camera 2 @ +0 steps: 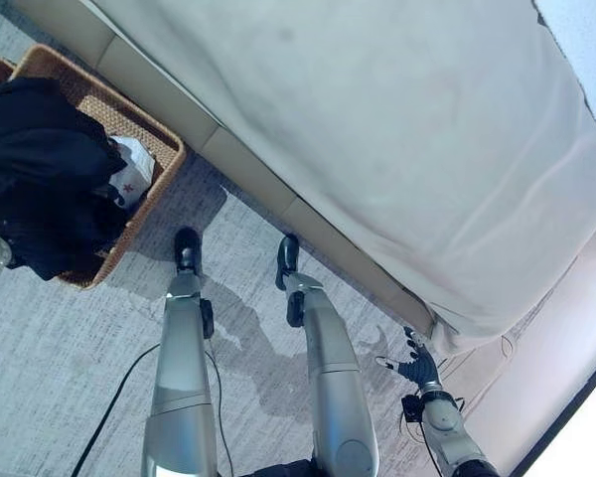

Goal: Pick up clothes into the bucket

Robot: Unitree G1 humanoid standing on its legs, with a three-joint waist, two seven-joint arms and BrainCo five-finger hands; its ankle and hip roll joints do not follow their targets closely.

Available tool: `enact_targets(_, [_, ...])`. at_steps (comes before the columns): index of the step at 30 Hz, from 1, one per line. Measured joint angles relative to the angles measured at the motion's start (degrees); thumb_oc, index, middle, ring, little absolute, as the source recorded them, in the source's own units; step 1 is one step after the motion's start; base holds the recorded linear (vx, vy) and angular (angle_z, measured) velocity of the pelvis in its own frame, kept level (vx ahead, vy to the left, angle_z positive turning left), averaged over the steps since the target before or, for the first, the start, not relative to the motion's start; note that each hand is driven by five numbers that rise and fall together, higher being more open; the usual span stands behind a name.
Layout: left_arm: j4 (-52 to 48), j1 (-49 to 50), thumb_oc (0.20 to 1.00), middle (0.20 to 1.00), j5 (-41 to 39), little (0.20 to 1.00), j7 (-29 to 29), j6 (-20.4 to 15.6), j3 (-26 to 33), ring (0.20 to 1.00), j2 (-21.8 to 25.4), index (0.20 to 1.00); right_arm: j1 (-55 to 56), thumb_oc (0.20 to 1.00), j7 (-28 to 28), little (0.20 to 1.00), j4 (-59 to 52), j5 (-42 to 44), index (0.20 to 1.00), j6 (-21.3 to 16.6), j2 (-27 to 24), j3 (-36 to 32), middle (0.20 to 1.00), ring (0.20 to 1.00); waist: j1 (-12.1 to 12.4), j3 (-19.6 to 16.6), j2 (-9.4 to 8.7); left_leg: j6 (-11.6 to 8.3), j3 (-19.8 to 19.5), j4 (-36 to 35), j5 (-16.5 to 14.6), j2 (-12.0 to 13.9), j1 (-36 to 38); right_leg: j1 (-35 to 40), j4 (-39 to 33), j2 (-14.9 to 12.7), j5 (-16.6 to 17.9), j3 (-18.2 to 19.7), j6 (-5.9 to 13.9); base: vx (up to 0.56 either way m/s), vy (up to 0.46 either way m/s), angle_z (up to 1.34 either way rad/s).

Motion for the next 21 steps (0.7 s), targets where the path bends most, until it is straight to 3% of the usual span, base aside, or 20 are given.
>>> enact_targets(5, [-0.48,2.29,1.0,1.0,-0.62,1.0,-1.05,0.09,1.5,1.0,-0.07,1.0,0.0,1.0,0.36,1.0,0.11,0.02,1.0,0.03,0.0,-0.03,1.0,1.0,0.04,0.0,0.0,0.08,0.04,-0.26,0.17,-0.07,0.06,0.0,-0.09,-0.09,0.0,0.0,0.01,0.0,0.0,0.0])
enact_targets(12, [-1.1,10.49,1.0,1.0,-2.71,1.0,-1.54,0.42,8.21,1.0,-2.94,1.0,-0.02,1.0,0.34,1.0,0.2,0.06,1.0,0.13,0.37,-0.67,1.0,1.0,0.65,0.02,0.04,0.06,0.35,-1.69,0.58,-0.43,2.81,1.81,0.13,-0.67,-0.11,0.22,-0.09,-0.01,0.008,0.02])
enact_targets(21, [-5.34,21.83,1.0,1.0,-3.41,1.0,-3.09,0.1,12.57,1.0,-11.61,1.0,-0.62,1.0,-1.52,1.0,0.05,-0.93,1.0,1.68,1.6,-3.93,1.0,1.0,5.26,0.38,0.6,0.77,3.13,-8.95,1.99,-2.11,18.2,12.74,0.3,-3.31,-2.56,2.37,0.16,-0.03,0.022,0.06])
